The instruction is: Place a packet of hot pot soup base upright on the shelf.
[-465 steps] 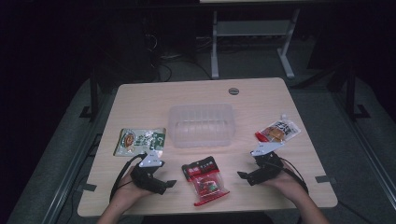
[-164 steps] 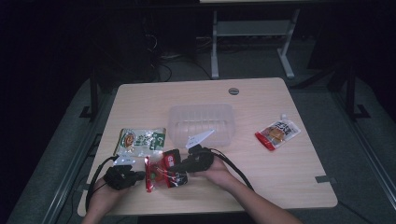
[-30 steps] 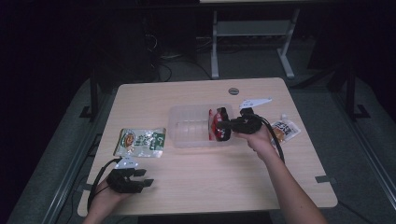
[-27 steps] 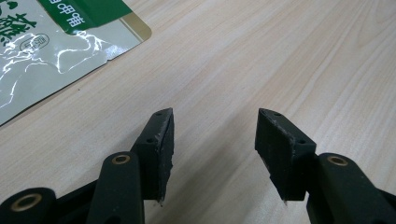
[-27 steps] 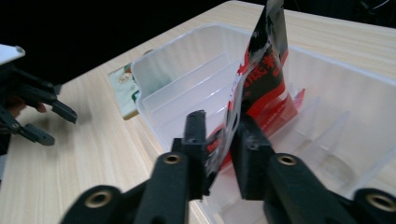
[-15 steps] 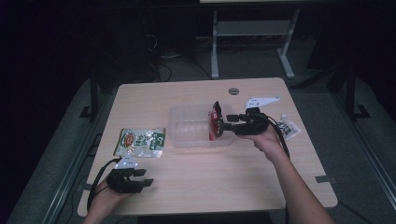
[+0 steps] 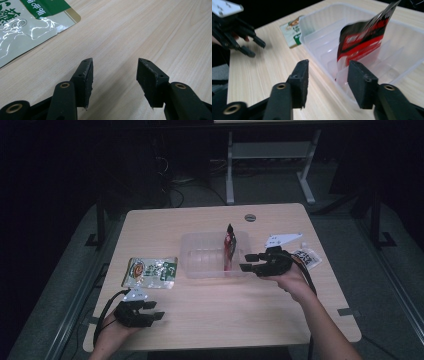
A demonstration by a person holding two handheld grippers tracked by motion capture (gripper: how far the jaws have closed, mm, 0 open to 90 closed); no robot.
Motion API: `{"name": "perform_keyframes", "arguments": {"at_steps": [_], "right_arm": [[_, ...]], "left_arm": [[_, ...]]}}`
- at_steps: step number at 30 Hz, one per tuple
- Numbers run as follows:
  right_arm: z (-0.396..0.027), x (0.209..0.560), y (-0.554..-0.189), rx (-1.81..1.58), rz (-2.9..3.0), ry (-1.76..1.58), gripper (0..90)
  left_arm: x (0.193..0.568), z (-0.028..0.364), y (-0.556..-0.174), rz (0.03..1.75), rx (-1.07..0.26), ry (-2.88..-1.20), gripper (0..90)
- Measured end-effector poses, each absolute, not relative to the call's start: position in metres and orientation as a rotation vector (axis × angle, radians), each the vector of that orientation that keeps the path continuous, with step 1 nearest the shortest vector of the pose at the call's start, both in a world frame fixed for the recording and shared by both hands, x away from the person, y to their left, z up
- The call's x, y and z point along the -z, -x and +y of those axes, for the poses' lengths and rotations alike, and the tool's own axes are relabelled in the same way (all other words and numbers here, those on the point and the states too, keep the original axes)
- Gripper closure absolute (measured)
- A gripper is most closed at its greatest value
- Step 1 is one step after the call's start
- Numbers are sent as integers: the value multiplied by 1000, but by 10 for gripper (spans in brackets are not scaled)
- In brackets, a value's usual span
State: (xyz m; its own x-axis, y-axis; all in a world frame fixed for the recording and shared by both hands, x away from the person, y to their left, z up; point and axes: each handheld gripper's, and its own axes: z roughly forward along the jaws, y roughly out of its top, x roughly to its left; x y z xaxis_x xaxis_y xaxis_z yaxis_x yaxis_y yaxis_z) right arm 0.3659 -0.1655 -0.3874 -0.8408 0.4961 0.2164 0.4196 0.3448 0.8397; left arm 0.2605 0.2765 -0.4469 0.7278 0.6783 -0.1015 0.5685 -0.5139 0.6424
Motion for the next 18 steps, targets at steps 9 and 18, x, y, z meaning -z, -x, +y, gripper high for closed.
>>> {"name": "perform_keyframes", "arguments": {"at_steps": [9,18], "right_arm": [[-170,402,-345,-1432,2545,-844,410],[-183,412,-319,-1383,2547,-839,379]], "left_arm": [[447,277,-260,940,-214,-2256,469],[447,275,-260,938,-218,-2265,477]]}}
